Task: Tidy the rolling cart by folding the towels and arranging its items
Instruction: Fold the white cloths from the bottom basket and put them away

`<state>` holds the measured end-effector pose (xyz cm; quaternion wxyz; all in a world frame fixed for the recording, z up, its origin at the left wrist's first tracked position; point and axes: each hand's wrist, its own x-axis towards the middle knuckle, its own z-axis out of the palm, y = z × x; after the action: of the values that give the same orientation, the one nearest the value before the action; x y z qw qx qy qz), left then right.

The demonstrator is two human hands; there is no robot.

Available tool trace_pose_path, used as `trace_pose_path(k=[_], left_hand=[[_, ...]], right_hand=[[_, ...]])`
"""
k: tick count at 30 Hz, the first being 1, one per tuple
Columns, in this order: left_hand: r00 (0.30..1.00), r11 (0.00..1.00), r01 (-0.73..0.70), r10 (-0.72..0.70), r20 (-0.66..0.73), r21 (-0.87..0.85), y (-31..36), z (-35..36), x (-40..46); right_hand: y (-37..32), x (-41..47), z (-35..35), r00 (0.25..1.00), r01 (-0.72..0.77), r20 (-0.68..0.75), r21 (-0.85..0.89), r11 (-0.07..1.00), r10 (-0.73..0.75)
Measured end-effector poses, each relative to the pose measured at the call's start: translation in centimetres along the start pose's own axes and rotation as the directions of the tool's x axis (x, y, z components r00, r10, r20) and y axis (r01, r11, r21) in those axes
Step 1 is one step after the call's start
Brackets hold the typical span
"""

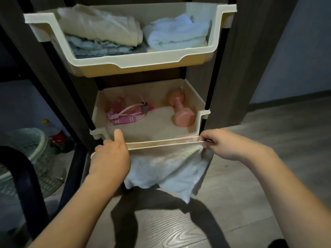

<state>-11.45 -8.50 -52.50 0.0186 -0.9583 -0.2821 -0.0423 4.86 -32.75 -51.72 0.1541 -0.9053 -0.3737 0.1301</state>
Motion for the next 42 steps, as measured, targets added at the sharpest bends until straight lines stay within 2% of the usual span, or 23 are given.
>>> trace_pose_path(k=[4, 10, 12, 14, 16, 17, 19, 20, 21, 24, 26, 27, 28, 30, 32, 34, 36, 38, 40, 42], left_hand=[[1.000, 0.999, 0.006, -0.006, 0.002, 0.053, 0.5, -0.5, 0.3], [0.995, 0.999, 0.014, -0.018, -0.098, -0.043, 0.8, -0.8, 0.6], [0.990, 0.999, -0.037, 0.041, -0.137, 0.026, 0.9, -1.2, 0.7], [0.976, 0.985, -0.172, 0.172, -0.137, 0.012, 1.1, -2.2, 0.8], [0.947, 0.918, -0.320, 0.313, -0.067, -0.233, 1.4, -3.0, 0.7], [0.930, 0.849, -0.346, 0.367, -0.024, -0.400, 1.4, -3.3, 0.7], [0.904, 0.691, -0.285, 0.425, 0.054, -0.665, 1.3, -3.8, 0.7], [0.901, 0.653, -0.259, 0.429, 0.065, -0.711, 1.2, -3.9, 0.8], [0.905, 0.665, -0.264, 0.421, 0.059, -0.699, 1.1, -3.8, 1.0], [0.915, 0.798, -0.338, 0.402, 0.023, -0.500, 1.2, -3.2, 1.3], [0.908, 0.783, -0.348, 0.417, 0.020, -0.515, 1.4, -3.2, 1.2], [0.891, 0.704, -0.334, 0.453, 0.033, -0.626, 1.5, -3.5, 1.0], [0.854, 0.566, -0.308, 0.519, 0.040, -0.765, 1.8, -4.0, 0.6], [0.713, 0.210, -0.199, 0.701, 0.006, -0.957, 2.7, -5.2, -0.8], [0.611, -0.059, -0.098, 0.784, -0.106, -0.993, 4.1, -6.2, -2.1], [0.603, -0.185, -0.033, 0.780, -0.167, -0.982, 5.2, -6.2, -2.8], [0.660, -0.181, -0.016, 0.737, -0.147, -0.983, 5.6, -6.1, -2.7], [0.757, -0.061, -0.108, 0.642, -0.122, -0.992, 5.0, -6.0, -2.0], [0.845, 0.164, -0.208, 0.526, -0.093, -0.964, 3.9, -5.6, -0.9], [0.902, 0.403, -0.248, 0.427, -0.059, -0.881, 2.7, -5.0, 0.3]], right_hand=[[0.6, -0.3, -0.2, 0.999, 0.007, -0.042, 0.035, 0.999, -0.006], [1.5, -0.6, -0.3, 0.974, -0.040, -0.220, 0.062, 0.997, 0.053], [1.8, -0.6, -0.1, 0.959, -0.085, -0.261, 0.110, 0.990, 0.111], [3.0, -0.3, 0.3, 0.930, -0.185, -0.286, 0.179, 0.966, 0.231], [4.8, -0.1, 0.7, 0.899, -0.253, -0.313, 0.199, 0.947, 0.306], [5.6, -0.1, 0.9, 0.898, -0.250, -0.302, 0.244, 0.937, 0.318], [6.3, -0.3, 1.4, 0.928, -0.210, -0.196, 0.426, 0.880, 0.316], [6.4, -0.3, 1.5, 0.944, -0.192, -0.145, 0.490, 0.850, 0.297], [6.4, -0.4, 1.7, 0.955, -0.175, -0.120, 0.512, 0.841, 0.272], [5.9, -0.1, 2.1, 0.965, -0.155, -0.113, 0.477, 0.865, 0.236], [5.3, 0.5, 2.5, 0.964, -0.150, -0.138, 0.421, 0.895, 0.227], [5.1, 0.8, 2.9, 0.964, -0.153, -0.143, 0.391, 0.907, 0.225], [4.8, 1.1, 3.2, 0.962, -0.159, -0.150, 0.366, 0.917, 0.226], [4.2, 1.7, 3.8, 0.958, -0.164, -0.155, 0.397, 0.903, 0.241], [3.6, 2.2, 4.1, 0.957, -0.148, -0.126, 0.559, 0.816, 0.260], [3.1, 2.4, 4.1, 0.959, -0.123, -0.102, 0.692, 0.712, 0.265], [2.9, 2.3, 3.8, 0.964, -0.086, -0.114, 0.725, 0.683, 0.242], [2.5, 1.8, 3.1, 0.975, -0.030, -0.123, 0.751, 0.660, 0.184], [1.7, 1.0, 2.0, 0.991, 0.036, -0.106, 0.811, 0.584, 0.086], [0.2, 0.2, 0.6, 0.994, 0.108, -0.090, 0.854, 0.509, -0.060]])
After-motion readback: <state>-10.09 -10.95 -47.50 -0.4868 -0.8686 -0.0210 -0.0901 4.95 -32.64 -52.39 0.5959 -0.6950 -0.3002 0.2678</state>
